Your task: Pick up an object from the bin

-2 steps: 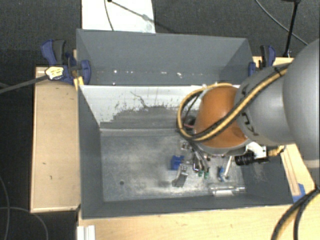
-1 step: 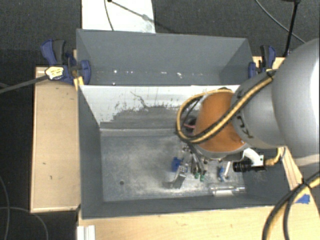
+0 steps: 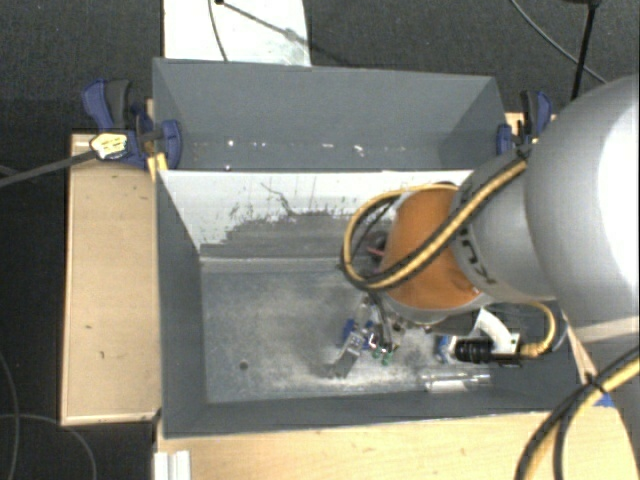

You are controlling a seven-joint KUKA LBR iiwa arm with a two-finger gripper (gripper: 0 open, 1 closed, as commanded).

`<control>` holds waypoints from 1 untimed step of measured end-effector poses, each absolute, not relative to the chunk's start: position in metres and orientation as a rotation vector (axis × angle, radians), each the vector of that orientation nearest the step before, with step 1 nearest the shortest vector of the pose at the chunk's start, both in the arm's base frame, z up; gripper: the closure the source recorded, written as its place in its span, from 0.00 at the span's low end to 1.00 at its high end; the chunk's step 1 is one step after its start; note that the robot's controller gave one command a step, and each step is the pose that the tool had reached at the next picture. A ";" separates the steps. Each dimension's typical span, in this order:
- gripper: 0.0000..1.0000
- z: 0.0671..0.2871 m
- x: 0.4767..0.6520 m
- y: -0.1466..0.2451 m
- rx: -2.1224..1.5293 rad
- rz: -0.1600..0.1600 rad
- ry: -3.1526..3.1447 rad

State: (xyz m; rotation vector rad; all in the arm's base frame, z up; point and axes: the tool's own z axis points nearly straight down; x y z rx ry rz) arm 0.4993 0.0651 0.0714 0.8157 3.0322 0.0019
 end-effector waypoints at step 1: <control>1.00 0.073 0.499 0.065 0.816 0.004 3.031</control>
Offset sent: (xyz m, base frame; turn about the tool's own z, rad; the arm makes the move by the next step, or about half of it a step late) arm 0.0000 0.0000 0.0000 0.0000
